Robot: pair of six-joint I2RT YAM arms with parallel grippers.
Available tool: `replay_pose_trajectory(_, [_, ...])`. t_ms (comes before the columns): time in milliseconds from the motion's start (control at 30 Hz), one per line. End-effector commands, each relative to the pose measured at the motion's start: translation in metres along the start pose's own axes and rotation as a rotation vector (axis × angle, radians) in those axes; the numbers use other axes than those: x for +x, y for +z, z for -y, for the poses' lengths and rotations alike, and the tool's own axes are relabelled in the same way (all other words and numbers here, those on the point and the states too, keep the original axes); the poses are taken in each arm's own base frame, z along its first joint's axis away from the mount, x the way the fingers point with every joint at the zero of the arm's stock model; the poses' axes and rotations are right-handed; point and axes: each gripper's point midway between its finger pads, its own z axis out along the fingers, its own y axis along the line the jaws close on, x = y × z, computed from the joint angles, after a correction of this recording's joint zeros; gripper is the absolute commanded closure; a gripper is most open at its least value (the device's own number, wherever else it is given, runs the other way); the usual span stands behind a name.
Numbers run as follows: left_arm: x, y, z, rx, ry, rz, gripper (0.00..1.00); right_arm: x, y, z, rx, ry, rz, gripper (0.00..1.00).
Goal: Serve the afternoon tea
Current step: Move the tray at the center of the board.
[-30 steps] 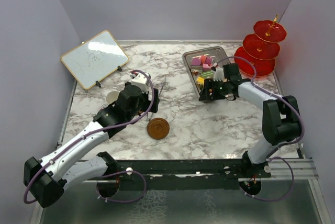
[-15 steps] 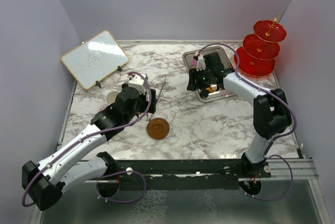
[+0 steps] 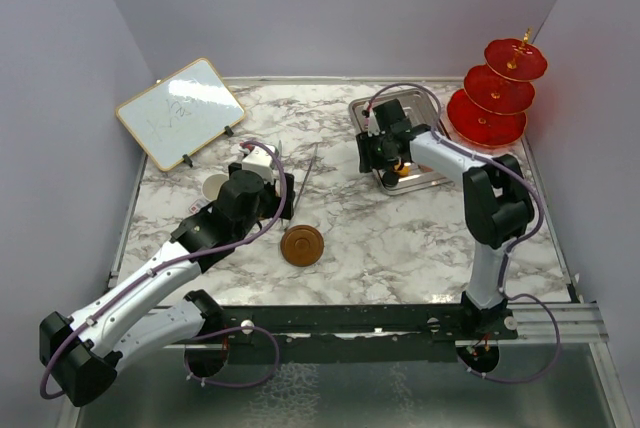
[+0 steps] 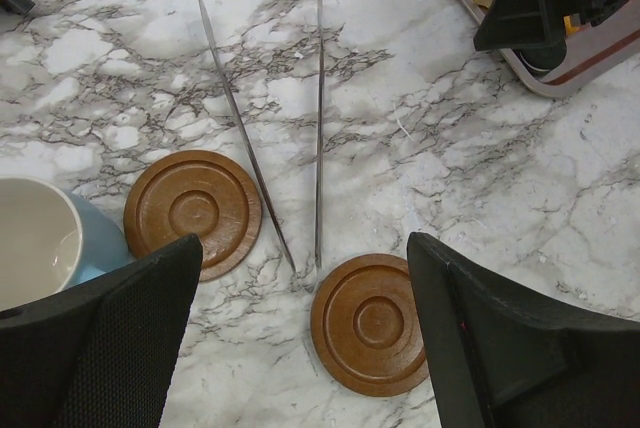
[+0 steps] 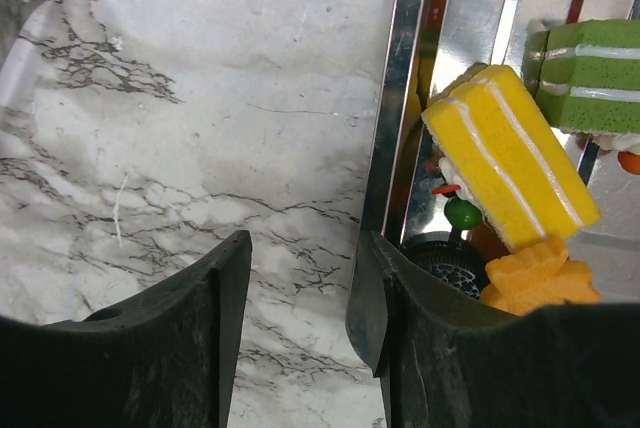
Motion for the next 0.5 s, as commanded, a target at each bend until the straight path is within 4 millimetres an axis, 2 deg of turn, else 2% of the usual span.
replay_pose_trajectory(0, [-0.002, -0.002, -0.006, -0.025, 0.013, 0.019, 0.14, -0.002, 0.007, 0.011, 0.073, -0.031, -0.014, 0.53])
replay_pose_trajectory(367, [0.001, -0.003, -0.007, -0.032, 0.009, 0.017, 0.14, 0.016, 0.021, 0.015, 0.102, -0.055, -0.078, 0.57])
replay_pose_trajectory(467, [0.002, -0.002, -0.008, -0.036, 0.01, 0.015, 0.14, 0.021, 0.024, 0.011, 0.098, -0.062, -0.091, 0.61])
